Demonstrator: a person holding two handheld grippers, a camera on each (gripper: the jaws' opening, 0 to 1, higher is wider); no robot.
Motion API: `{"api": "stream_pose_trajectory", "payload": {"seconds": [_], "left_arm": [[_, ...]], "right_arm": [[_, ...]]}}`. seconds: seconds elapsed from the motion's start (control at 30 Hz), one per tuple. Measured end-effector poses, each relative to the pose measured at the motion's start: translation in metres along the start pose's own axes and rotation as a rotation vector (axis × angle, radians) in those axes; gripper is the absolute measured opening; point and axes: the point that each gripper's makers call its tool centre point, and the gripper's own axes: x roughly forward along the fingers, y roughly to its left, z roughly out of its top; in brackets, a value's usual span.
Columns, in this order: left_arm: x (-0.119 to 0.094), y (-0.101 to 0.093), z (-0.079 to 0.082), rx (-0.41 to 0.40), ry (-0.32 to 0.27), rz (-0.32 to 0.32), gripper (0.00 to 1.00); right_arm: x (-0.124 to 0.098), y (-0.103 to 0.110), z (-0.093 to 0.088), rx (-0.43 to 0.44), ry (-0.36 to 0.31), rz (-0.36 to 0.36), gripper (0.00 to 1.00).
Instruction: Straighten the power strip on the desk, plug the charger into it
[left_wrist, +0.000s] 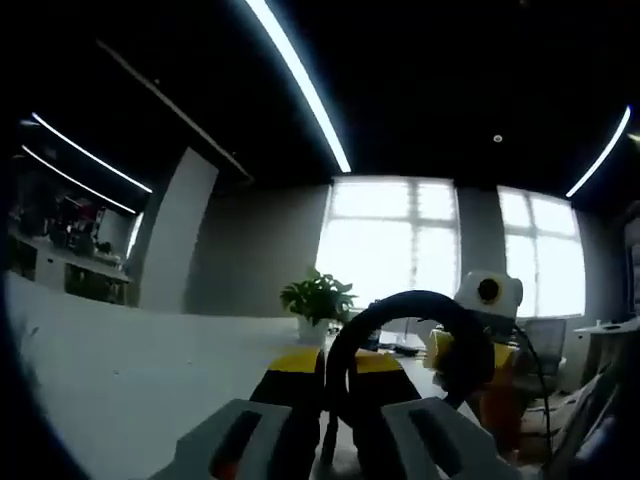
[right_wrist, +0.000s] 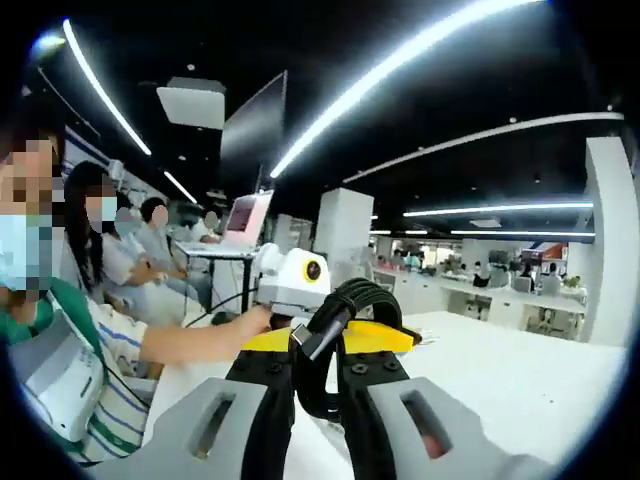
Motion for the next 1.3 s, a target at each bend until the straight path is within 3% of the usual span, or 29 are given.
{"api": "stream_pose_trajectory", "payload": {"seconds": [0.17, 0.33, 0.8, 1.1, 1.3], "left_arm": [[0.003, 0.004, -0.001, -0.023, -0.005, 0.013, 0.06], [0.011, 0.007, 0.002, 0.025, -0.001, 0.029, 0.06], [0.049, 0.013, -0.008, 0.103, 0.054, 0.005, 0.06], [0.046, 0.026, -0.018, 0.131, 0.09, 0.014, 0.06], [0.047, 0.031, -0.021, 0.157, 0.097, 0.028, 0.07]], "right_arm": [[0.002, -0.003, -0.002, 0.02, 0.007, -0.033, 0.12], [-0.004, -0.01, -0.002, 0.033, -0.025, -0.052, 0.11], [-0.023, -0.036, -0.011, -0.002, -0.027, -0.132, 0.1], [-0.018, -0.053, -0.02, -0.013, 0.019, -0.159, 0.1], [-0.016, -0.052, -0.027, -0.001, 0.033, -0.166, 0.1]]}}
